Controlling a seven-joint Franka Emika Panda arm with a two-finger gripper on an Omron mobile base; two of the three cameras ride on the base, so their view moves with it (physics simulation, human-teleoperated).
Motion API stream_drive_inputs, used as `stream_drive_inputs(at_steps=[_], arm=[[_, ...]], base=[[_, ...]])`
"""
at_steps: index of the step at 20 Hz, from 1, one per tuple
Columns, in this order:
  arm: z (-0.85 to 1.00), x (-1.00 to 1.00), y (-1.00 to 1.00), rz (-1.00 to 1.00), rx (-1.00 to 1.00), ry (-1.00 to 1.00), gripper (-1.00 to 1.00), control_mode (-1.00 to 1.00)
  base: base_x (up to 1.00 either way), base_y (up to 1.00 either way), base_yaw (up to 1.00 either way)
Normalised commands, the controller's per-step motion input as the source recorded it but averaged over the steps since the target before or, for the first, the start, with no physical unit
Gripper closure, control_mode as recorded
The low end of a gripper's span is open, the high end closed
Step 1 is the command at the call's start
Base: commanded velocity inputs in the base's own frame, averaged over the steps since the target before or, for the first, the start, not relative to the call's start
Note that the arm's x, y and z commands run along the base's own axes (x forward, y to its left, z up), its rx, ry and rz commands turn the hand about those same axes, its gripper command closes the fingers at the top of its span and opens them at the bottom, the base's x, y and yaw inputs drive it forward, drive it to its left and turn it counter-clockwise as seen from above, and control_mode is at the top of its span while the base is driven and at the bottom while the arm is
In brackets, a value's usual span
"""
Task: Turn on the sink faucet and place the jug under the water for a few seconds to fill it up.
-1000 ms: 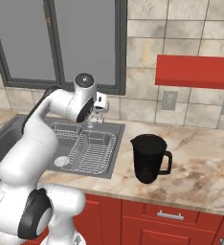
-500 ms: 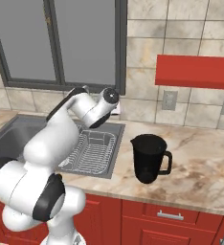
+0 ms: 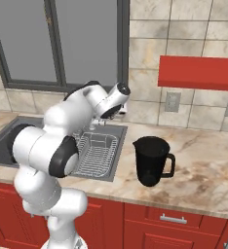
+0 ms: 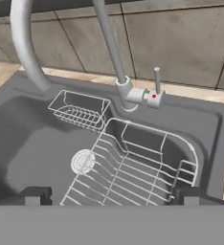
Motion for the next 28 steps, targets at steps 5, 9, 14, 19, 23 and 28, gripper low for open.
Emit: stream_drive_inputs(at_steps=[5,9,14,19,23,28], arm=[[-0.39,0.44,0.0,0.05,0.0,0.07,-1.0,-1.0],[-0.42,0.35,0.0,0.04,0.0,0.0,-1.0,-1.0],[-0.39,0.34,0.02,0.04,0.0,0.0,-1.0,-1.0],[-0.29,0.35,0.04,0.01,0.0,0.0,-1.0,-1.0],[-0.14,0.29,0.18,0.0,0.0,0.0,-1.0,-1.0],[-0.13,0.19,0.25,0.0,0.0,0.0,-1.0,-1.0]], base=[[0.0,0.0,0.0],[0.0,0.0,0.0],[0.0,0.0,0.0],[0.0,0.0,0.0],[0.0,0.0,0.0],[0.0,0.0,0.0]])
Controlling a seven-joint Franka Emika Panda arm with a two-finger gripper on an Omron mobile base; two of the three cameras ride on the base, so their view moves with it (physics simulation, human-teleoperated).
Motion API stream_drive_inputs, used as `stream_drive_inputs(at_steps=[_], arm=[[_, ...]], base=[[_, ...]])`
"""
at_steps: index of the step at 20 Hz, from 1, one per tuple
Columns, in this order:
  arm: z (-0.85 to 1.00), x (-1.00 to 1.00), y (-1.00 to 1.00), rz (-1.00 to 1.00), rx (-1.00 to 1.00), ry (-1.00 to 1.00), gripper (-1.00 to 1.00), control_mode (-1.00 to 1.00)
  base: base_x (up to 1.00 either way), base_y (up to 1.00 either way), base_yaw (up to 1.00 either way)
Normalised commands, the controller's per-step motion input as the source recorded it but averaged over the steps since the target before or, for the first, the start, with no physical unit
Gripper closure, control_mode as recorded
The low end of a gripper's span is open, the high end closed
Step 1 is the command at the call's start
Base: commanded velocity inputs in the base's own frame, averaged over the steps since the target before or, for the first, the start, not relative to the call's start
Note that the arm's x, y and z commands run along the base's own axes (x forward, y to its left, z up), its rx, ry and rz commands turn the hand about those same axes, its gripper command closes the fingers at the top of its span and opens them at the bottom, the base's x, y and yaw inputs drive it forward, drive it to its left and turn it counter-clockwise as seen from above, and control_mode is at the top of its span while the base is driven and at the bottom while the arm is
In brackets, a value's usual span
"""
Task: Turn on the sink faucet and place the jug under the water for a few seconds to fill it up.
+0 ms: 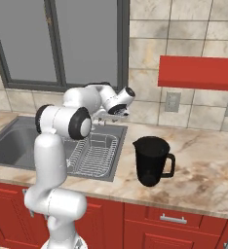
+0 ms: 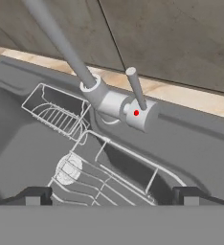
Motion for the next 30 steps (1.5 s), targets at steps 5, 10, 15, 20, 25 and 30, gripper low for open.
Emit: stream_drive_inputs(at_steps=[5,10,15,20,25,30], arm=[[-0.13,0.09,0.23,0.0,0.0,0.0,-1.0,-1.0],[-0.08,0.02,0.02,0.0,0.0,-0.01,-1.0,-1.0],[-0.04,0.13,0.0,-0.02,0.0,-0.04,-1.0,-1.0],[0.0,0.15,0.02,0.0,0.0,-0.07,-1.0,-1.0],[-0.01,0.08,0.01,0.0,0.01,-0.06,-1.0,-1.0],[0.0,0.13,0.0,0.0,0.02,-0.09,-1.0,-1.0]], base=[[0.0,0.0,0.0],[0.0,0.0,0.0],[0.0,0.0,0.0],[0.0,0.0,0.0],[0.0,0.0,0.0],[0.0,0.0,0.0]])
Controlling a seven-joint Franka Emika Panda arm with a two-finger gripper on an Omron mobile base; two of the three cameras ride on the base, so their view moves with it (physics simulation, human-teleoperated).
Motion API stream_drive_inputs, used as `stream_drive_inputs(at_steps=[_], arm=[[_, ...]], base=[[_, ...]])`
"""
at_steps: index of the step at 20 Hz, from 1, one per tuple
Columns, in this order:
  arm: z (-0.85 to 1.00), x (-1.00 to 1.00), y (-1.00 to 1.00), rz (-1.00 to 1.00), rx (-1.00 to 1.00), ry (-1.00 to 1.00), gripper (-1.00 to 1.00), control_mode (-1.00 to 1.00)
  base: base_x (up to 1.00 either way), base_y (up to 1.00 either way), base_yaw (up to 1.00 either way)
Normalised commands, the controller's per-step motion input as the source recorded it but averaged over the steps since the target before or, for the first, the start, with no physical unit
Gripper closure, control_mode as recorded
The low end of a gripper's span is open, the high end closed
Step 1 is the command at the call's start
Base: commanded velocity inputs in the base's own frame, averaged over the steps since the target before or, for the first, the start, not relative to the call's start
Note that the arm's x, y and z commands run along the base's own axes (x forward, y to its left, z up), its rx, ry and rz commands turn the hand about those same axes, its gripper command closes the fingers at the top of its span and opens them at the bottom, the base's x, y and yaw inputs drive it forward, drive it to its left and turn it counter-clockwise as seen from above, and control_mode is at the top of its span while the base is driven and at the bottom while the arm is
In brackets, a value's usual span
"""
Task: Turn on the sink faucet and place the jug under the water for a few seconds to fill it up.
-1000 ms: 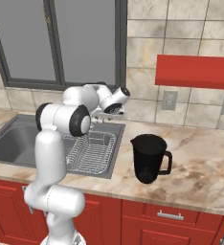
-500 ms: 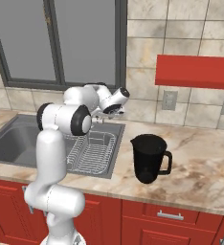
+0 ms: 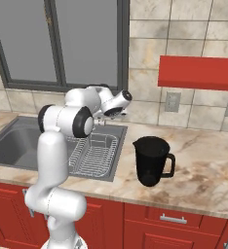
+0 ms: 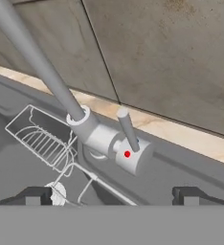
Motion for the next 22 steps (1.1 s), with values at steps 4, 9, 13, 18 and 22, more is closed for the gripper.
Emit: stream_drive_inputs(at_steps=[4,9,13,18,22], arm=[[-0.06,0.14,0.01,0.0,0.01,-0.09,-1.0,-1.0],[-0.12,0.08,0.01,0.0,0.02,-0.08,-1.0,-1.0],[-0.14,0.12,0.03,0.0,0.02,-0.05,-1.0,-1.0],[-0.09,0.21,0.02,0.0,0.02,-0.01,-1.0,-1.0],[-0.03,0.2,0.0,0.0,0.03,0.0,-1.0,-1.0]], base=[[0.0,0.0,0.0],[0.0,0.0,0.0],[0.0,0.0,0.0],[0.0,0.0,0.0],[0.0,0.0,0.0]])
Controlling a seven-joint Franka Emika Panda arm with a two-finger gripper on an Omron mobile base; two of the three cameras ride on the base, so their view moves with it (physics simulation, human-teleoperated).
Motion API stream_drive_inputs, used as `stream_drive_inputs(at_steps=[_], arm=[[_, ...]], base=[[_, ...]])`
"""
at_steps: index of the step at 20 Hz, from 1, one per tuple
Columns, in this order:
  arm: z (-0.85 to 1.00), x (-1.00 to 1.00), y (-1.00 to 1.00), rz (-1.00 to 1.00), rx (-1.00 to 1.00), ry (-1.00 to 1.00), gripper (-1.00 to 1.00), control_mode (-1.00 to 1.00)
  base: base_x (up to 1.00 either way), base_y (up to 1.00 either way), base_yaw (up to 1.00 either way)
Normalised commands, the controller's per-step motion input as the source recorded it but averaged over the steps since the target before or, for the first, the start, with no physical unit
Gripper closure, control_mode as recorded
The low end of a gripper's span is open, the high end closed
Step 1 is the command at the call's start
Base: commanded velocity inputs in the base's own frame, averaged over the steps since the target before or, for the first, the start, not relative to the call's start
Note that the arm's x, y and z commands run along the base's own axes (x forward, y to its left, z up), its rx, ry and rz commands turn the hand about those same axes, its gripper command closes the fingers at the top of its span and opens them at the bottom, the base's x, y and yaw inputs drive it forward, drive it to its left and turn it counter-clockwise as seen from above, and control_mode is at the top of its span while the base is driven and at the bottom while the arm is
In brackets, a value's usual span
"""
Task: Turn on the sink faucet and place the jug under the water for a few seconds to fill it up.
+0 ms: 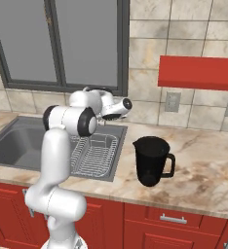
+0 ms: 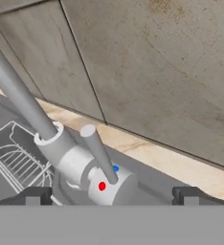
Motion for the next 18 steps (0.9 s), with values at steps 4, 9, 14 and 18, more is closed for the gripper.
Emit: stream_drive_inputs(at_steps=[4,9,14,18], arm=[[-0.01,0.07,0.03,0.0,0.03,0.0,-1.0,-1.0],[-0.03,0.09,0.04,0.0,0.01,0.0,-1.0,-1.0],[-0.13,0.13,0.09,0.0,0.0,0.0,-1.0,-1.0],[-0.18,0.12,0.19,0.0,0.0,0.0,-1.0,-1.0]], base=[[0.0,0.0,0.0],[0.0,0.0,0.0],[0.0,0.0,0.0],[0.0,0.0,0.0]])
